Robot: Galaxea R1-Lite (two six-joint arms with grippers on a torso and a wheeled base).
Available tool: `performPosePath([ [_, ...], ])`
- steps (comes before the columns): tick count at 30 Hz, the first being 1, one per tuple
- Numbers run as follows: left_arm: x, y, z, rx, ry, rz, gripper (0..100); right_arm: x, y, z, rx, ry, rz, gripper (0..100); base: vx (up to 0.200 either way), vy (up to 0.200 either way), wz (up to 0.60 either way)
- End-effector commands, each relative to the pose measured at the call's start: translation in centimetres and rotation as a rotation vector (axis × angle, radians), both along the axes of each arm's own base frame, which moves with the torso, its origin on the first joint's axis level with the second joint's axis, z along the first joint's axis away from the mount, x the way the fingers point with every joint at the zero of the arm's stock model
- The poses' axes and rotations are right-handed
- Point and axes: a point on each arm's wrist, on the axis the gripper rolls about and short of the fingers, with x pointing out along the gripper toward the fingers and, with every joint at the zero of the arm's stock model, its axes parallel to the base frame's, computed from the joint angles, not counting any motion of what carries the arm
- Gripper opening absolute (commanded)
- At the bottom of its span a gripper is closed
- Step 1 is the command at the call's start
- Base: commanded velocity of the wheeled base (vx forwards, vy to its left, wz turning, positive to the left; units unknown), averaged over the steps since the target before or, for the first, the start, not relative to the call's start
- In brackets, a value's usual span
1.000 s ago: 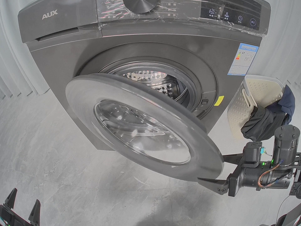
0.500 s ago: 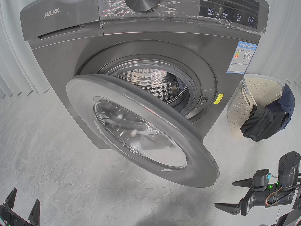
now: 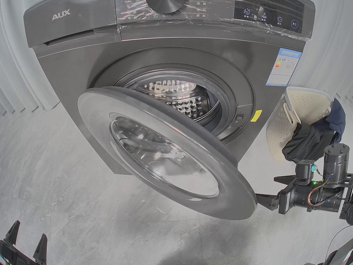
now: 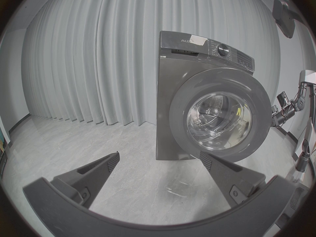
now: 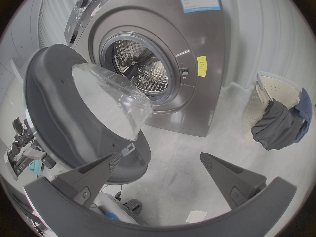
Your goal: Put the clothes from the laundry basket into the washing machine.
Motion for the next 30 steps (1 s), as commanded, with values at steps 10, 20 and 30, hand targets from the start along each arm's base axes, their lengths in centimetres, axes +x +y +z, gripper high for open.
performPosePath([
  [10, 0.0, 0.0, -0.4, -0.001, 0.000, 0.000, 100, -3.0, 2.9, -0.8, -0.014, 0.036, 0.203, 100, 0.000, 0.000, 0.00],
  [20, 0.0, 0.0, -0.4, 0.000, 0.000, 0.000, 100, 2.0, 3.2, 0.1, 0.008, 0.013, -0.005, 100, 0.000, 0.000, 0.00],
  [30, 0.0, 0.0, -0.4, 0.000, 0.000, 0.000, 100, 8.1, 5.5, 0.3, 0.020, -0.004, -0.081, 100, 0.000, 0.000, 0.00],
])
